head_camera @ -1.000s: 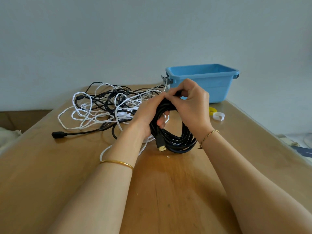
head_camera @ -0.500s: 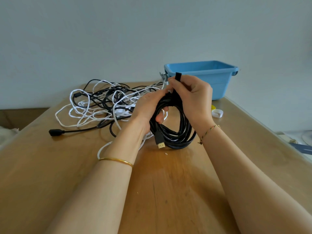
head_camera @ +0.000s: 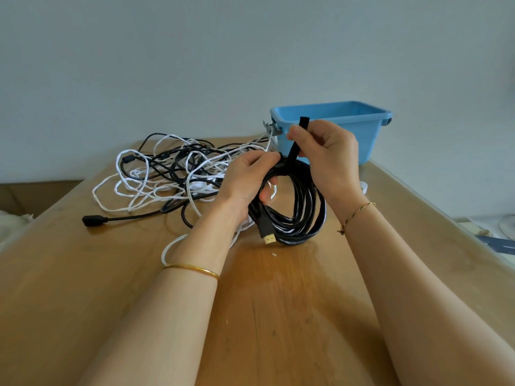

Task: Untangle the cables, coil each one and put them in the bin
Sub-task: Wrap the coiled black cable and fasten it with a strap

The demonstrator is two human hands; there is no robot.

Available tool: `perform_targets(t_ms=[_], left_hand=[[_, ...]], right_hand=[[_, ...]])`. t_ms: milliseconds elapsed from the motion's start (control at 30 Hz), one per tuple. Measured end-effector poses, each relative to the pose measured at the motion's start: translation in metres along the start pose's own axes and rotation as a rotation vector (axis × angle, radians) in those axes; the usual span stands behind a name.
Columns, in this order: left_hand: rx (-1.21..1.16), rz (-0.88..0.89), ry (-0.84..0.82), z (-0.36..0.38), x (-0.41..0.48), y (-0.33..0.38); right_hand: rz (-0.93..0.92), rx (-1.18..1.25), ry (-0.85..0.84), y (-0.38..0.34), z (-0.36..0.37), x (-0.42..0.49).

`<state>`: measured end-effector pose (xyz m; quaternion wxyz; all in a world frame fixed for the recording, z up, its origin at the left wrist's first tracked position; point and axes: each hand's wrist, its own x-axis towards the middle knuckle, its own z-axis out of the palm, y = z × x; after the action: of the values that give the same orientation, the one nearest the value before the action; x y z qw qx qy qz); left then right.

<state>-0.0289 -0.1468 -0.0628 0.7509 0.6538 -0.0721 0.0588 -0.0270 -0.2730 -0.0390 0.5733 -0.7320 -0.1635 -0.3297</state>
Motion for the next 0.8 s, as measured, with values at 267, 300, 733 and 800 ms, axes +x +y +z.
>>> perform_targets(t_ms=[267,300,733,800], left_hand=[[0.102,0.132,0.09,0.001,-0.002,0.0],[0.131,0.16,0.074,0.001,-0.003,0.0],[0.266,0.246,-0.049,0.001,-0.008,0.006],[0.276,0.268,-0.052,0.001,-0.007,0.005]], right_hand=[[-0.11,0.004,-0.146,-0.02,0.003,-0.008],[-0.119,0.013,-0.132,-0.02,0.003,-0.007],[-0.065,-0.082,-0.075,-0.008,0.015,0.01],[-0.058,-0.145,-0.088,-0.004,0.018,0.013]])
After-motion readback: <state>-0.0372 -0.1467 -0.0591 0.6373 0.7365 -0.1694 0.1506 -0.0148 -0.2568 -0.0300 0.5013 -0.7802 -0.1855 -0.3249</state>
